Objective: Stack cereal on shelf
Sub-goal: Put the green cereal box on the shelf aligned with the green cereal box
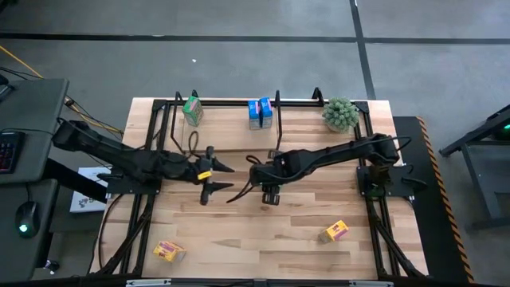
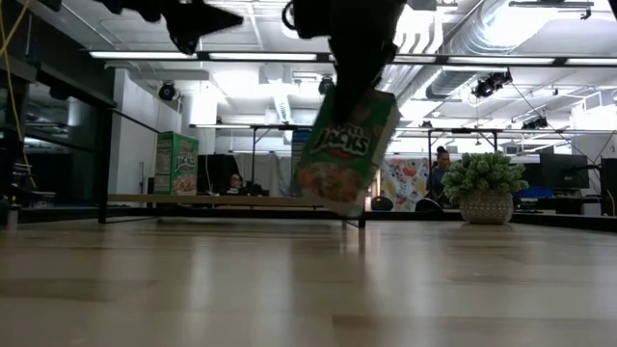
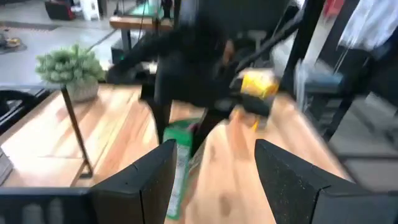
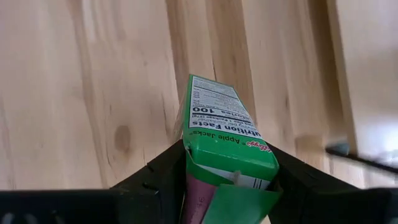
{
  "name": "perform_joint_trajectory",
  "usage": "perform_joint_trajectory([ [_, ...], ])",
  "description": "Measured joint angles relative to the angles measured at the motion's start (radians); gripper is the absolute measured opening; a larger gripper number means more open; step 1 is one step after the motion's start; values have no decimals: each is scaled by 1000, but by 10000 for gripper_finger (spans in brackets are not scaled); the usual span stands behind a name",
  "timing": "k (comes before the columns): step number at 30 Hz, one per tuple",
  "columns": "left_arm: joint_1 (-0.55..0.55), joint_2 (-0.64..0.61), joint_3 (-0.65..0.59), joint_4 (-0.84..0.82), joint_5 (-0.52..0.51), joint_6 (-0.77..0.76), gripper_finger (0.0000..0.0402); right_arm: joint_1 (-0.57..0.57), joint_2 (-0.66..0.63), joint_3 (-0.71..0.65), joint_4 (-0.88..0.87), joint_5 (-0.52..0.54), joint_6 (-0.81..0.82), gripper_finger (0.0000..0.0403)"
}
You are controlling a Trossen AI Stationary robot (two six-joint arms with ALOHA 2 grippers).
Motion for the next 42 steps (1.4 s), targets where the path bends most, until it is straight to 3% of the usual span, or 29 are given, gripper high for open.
perform_joint_trajectory([
  [7, 47, 113, 0, 10, 8, 131, 207, 8, -58, 0, 49, -19, -67, 165],
  [13, 99, 187, 2, 116, 102, 72, 207, 17, -76, 0, 110, -77, -70, 165],
  [20, 145, 246, 2, 153, 106, -29, 217, 25, -74, 0, 117, -81, -85, 165],
  [23, 163, 258, 1, 172, 158, -51, 228, 25, -74, 0, 125, -67, -92, 165],
  [32, 168, 310, 2, 251, 249, -29, 267, 24, -74, 0, 153, -76, -92, 165],
  [42, 168, 373, 29, 244, 333, -20, 271, 26, -74, 0, 181, -99, -90, 165],
])
